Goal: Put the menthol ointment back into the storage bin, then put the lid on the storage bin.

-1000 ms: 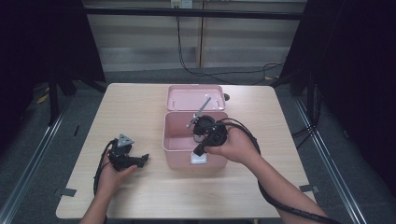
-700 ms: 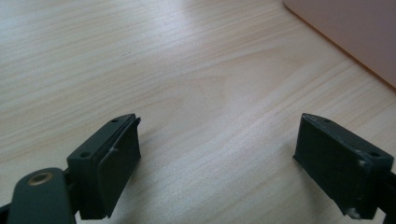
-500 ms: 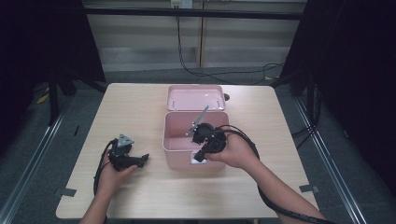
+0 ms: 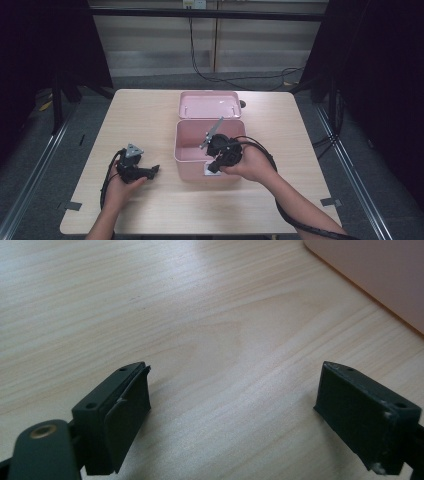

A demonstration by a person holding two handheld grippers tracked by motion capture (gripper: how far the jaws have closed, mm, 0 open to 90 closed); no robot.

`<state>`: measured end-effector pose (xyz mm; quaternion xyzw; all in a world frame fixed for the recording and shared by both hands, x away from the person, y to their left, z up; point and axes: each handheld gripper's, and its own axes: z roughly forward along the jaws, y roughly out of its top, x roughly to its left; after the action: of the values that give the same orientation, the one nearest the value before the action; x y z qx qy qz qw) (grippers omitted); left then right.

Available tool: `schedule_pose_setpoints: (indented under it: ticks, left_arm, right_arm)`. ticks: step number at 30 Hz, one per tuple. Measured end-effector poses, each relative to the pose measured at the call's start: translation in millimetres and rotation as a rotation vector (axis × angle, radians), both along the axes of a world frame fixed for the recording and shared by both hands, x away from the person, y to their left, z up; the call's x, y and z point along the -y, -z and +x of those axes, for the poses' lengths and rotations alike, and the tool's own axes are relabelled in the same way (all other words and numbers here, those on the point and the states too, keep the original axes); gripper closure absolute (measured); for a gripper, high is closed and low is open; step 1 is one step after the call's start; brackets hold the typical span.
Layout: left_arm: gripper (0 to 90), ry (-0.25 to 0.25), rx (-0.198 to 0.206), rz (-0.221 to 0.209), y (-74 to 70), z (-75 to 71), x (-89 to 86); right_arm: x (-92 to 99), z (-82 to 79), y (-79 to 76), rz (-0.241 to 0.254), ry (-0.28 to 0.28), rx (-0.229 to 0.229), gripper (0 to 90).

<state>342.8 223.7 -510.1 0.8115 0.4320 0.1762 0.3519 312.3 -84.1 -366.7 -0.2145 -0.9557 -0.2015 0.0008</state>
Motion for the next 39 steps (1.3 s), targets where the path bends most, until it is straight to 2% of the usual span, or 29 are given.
schedule_pose_setpoints:
  ticks: [3,4,9,24,28,33,39]
  left_arm:
    - [13.4,0.000,0.000,0.000,0.0,0.0,0.0]
    - [13.4,-0.001,0.000,-0.001,0.0,-0.1,0.2]
    - [13.4,-0.001,-0.001,-0.002,0.1,-0.1,0.2]
    - [13.0,0.001,-0.001,0.001,0.0,0.0,0.0]
    - [13.8,0.001,-0.006,-0.012,-0.8,0.5,-2.7]
    - [17.7,-0.042,-0.087,0.001,-9.9,9.1,-4.9]
    - [18.8,-0.087,-0.184,-0.026,-23.2,24.8,-5.9]
  right_arm:
    - [-0.1,-1.8,1.5,-0.003,-0.016,0.015,90.0]
    - [-0.5,-2.3,3.3,-0.021,-0.024,0.022,90.0]
    - [0.8,-3.8,5.3,-0.014,-0.035,0.041,90.0]
    - [4.0,-6.3,7.1,0.009,-0.037,0.050,90.0]
    - [4.3,-6.4,7.3,0.010,-0.039,0.053,90.0]
    - [5.1,-5.8,7.5,0.016,-0.043,0.051,90.0]
    - [6.7,-4.0,7.8,0.026,-0.046,0.039,90.0]
